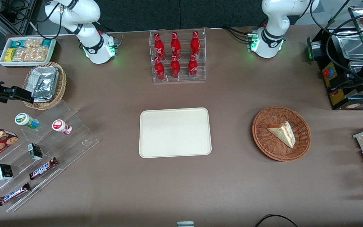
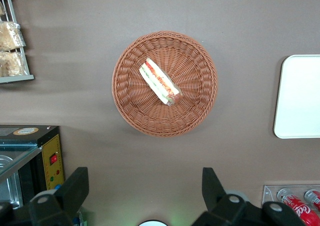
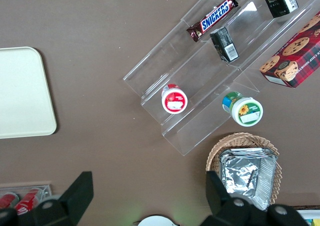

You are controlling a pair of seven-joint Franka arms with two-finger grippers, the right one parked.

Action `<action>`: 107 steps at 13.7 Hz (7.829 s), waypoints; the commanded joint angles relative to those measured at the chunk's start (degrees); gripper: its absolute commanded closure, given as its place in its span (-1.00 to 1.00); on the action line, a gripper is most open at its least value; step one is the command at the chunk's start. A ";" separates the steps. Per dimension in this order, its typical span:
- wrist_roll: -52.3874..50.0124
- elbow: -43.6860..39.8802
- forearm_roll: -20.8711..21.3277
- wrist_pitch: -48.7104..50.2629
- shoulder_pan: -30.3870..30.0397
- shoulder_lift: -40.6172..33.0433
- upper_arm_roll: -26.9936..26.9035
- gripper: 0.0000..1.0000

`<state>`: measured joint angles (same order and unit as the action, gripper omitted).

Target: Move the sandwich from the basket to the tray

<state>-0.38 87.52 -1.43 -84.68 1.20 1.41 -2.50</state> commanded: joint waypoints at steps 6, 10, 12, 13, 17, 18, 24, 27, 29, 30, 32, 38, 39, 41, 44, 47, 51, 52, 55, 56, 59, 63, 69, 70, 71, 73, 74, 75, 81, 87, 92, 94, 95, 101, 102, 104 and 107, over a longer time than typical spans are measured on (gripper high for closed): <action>-15.11 -1.30 0.46 -0.39 0.99 5.68 0.48 -1.00; -45.33 2.47 1.25 -12.40 4.85 12.11 0.66 -1.00; -52.93 5.11 1.25 -18.74 5.48 14.74 0.74 -1.00; -55.84 6.16 1.25 -21.38 5.91 16.15 0.66 -1.00; -58.94 19.49 2.83 -34.21 5.83 14.33 0.48 -1.00; -58.94 22.32 2.83 -36.67 5.66 13.36 0.39 -1.00; -59.47 35.17 2.39 -50.93 5.30 10.36 0.13 -1.00; -59.56 39.56 2.66 -55.41 5.30 9.92 -0.05 -1.00; -59.73 39.92 2.57 -56.74 5.30 10.10 -0.05 -1.00; -59.73 40.10 2.57 -56.82 5.30 10.36 -0.05 -1.00; -59.82 40.63 2.57 -58.31 5.30 10.54 -0.05 -1.00; -60.00 41.42 2.66 -60.60 5.39 12.29 -0.05 -1.00; -60.00 41.42 2.66 -60.60 5.39 12.73 -0.05 -0.95; -60.08 41.42 2.66 -60.87 5.39 13.43 -0.05 -0.55; -60.08 41.16 2.66 -61.05 5.39 13.70 -0.05 0.76; -60.35 39.93 2.31 -60.69 5.39 13.09 -0.05 1.00; -59.47 32.14 2.57 -44.95 6.09 9.32 0.30 1.00; -59.12 27.84 2.74 -36.87 6.18 8.70 1.09 1.00; -56.58 15.88 2.66 -20.92 6.18 8.52 5.48 1.00; -56.57 13.23 2.66 -18.27 6.10 8.52 7.41 1.00; -57.53 7.24 2.39 -14.20 6.18 9.13 14.17 1.00; -57.79 5.57 2.66 -16.91 6.27 11.67 24.28 1.00; -59.21 4.86 6.43 -27.72 16.88 22.21 26.32 1.00; -59.47 4.07 8.44 -29.13 18.38 24.14 26.32 1.00; -60.08 2.76 10.20 -29.75 20.14 26.60 26.32 1.00; -63.67 -1.63 13.45 -29.84 22.96 32.30 26.06 1.00; -65.34 -3.82 16.08 -29.93 23.84 35.21 26.06 1.00; -67.53 -6.28 19.15 -29.93 25.07 38.19 26.06 1.00; -71.24 -7.80 25.06 -35.64 28.50 44.63 25.79 1.00; -71.07 -7.80 25.68 -38.37 29.12 46.48 25.79 0.99; -71.24 -7.80 26.48 -37.84 28.69 45.35 25.79 -0.99; -71.42 -8.24 25.95 -35.66 28.07 42.64 25.79 -1.00; -71.86 -8.50 25.16 -33.29 27.89 40.53 25.71 -1.00; -72.04 -8.50 18.22 -16.60 18.68 24.97 25.88 -1.00; -71.95 -8.50 18.13 -14.14 17.27 23.30 25.97 -1.00; -69.60 -8.42 17.25 -10.70 14.63 20.57 25.88 -1.00; -61.09 -8.24 14.10 -4.99 9.45 16.53 25.88 -1.00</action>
<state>-66.43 76.82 15.27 -92.10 13.91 21.87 23.25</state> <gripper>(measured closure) 0.000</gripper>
